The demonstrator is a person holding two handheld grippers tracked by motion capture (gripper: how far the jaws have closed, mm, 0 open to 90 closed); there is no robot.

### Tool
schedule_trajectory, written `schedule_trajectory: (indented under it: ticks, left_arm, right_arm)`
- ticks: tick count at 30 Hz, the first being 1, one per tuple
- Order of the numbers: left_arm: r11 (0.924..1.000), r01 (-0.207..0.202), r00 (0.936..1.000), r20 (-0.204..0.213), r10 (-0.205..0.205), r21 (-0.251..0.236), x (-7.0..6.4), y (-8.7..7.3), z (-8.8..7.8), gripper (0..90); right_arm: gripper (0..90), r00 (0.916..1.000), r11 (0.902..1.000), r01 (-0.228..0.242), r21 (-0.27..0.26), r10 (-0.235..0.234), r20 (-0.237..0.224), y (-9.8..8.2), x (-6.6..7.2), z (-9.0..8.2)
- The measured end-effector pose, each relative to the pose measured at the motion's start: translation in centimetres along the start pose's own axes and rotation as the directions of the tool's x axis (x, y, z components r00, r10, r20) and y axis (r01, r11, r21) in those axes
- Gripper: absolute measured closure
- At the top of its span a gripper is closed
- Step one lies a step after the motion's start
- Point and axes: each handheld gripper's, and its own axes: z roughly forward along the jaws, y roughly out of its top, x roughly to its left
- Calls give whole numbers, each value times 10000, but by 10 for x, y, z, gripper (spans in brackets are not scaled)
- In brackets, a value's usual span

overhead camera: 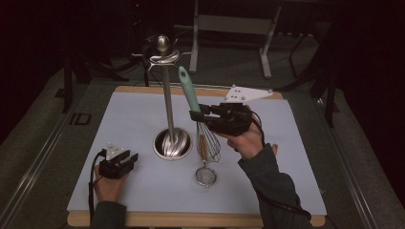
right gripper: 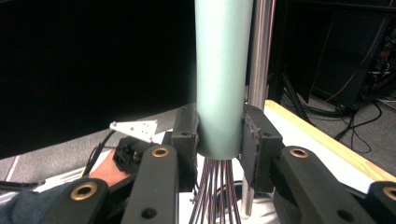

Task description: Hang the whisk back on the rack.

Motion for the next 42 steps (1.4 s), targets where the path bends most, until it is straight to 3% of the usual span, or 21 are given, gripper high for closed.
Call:
schedule_trajectory:
  ticks: [10, 17, 22, 28, 35, 42]
  left_arm:
    - [10000, -3, 10000, 14, 3, -9, 0, 0, 0, 615]
    - [10000, -14, 10000, 23, 14, 1, 0, 0, 0, 615]
    - [10000, -11, 10000, 25, 11, -2, 0, 0, 0, 615]
    - [10000, 6, 10000, 37, -6, -1, 0, 0, 0, 615]
    - [10000, 4, 10000, 45, -4, 14, 1, 0, 0, 614]
    - [10000, 2, 10000, 37, -2, 26, 0, 0, 0, 615]
  right_arm:
    - [696, 9997, 9999, -158, -59, 157, -207, 8, -7, 11]
    - [697, 9968, 9993, -362, 21, 362, -713, 8, -11, 22]
    - [696, 9959, 9995, -181, 266, 204, -880, 9, -7, 32]
    - [696, 9972, 9993, -159, 340, 183, -730, 12, -7, 44]
    - [680, 9997, 9984, 86, 559, -74, -223, 14, -5, 57]
    - [644, 9994, 9967, 310, 754, -319, 109, 15, -1, 58]
